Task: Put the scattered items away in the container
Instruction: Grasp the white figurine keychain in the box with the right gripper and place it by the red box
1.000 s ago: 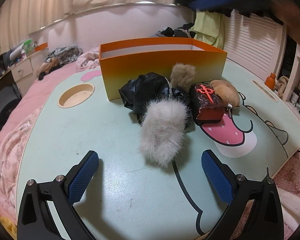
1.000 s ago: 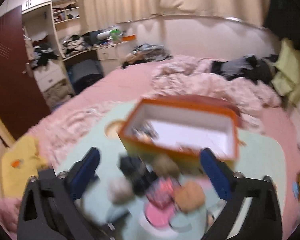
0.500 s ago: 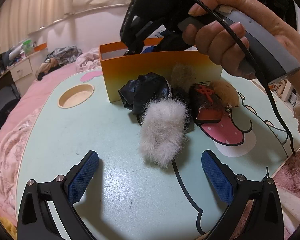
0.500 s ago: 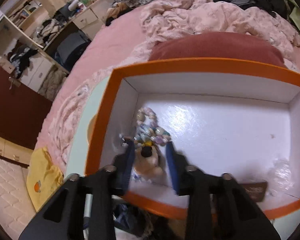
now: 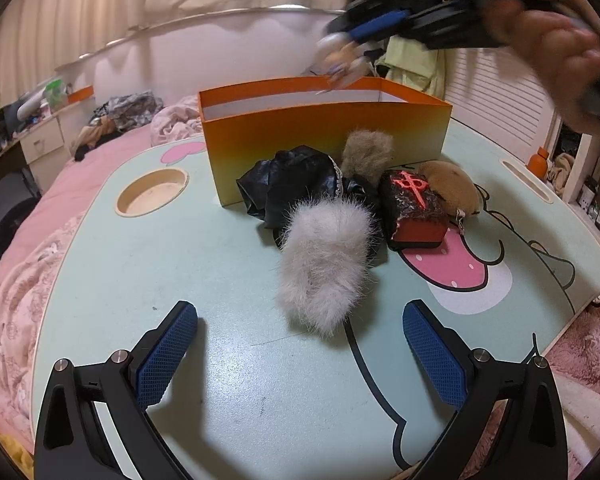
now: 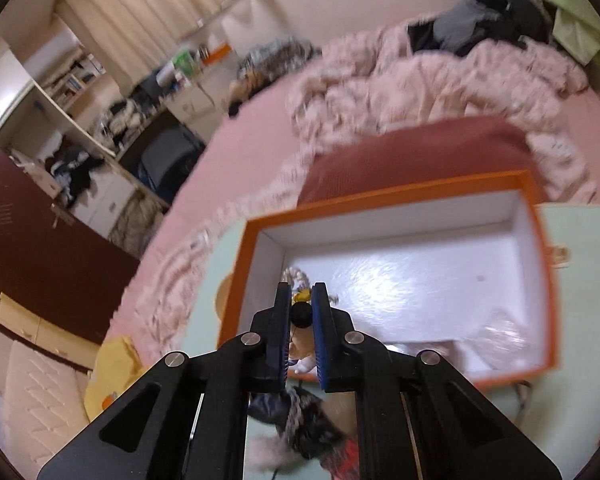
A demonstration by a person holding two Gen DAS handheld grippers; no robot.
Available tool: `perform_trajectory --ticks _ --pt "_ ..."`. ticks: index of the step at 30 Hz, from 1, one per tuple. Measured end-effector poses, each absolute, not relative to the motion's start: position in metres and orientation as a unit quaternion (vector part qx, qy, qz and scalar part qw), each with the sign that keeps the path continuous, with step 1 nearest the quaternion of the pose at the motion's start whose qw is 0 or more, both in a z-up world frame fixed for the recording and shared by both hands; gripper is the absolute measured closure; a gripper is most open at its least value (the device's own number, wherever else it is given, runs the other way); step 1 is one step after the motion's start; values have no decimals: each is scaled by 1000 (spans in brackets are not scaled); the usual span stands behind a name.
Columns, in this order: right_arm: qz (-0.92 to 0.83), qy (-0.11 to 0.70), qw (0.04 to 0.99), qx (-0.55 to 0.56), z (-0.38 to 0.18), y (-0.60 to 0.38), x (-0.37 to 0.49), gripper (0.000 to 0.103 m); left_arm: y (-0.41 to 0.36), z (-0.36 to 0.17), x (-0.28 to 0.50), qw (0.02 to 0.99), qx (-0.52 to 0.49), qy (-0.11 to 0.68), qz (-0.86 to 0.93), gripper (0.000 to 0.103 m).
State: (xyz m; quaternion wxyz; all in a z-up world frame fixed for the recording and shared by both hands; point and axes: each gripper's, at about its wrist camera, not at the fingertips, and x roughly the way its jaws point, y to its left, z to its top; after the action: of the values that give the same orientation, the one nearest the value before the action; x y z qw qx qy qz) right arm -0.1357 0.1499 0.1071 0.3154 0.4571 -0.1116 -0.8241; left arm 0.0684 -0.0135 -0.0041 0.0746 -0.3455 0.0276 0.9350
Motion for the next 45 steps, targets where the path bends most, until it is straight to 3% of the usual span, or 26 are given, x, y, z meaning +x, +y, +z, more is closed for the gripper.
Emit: perform_trajectory --ticks 5,18,21,26,28,39,42,45 --pt "-837 -120 318 428 115 186 -101 92 -13 -4 69 75 -345 28 935 0" --pt "-836 -139 302 437 52 203 -91 90 -14 -4 68 75 -345 28 935 0" --pt "-852 -143 299 406 60 211 -79 79 -14 -4 68 75 -345 28 935 0" --pt "-887 -98 273 361 73 218 -41 51 -14 -4 68 75 -345 28 935 0" --pt "-894 -71 262 357 70 219 -27 47 -14 -5 68 75 -345 28 935 0" --pt "-898 65 192 390 19 208 19 45 -15 -5 69 76 -345 28 935 0" --pt "-893 83 164 411 8 204 12 37 -14 -5 69 76 -345 28 935 0" --pt "-895 86 150 412 2 205 12 17 -14 -5 69 76 -345 28 935 0"
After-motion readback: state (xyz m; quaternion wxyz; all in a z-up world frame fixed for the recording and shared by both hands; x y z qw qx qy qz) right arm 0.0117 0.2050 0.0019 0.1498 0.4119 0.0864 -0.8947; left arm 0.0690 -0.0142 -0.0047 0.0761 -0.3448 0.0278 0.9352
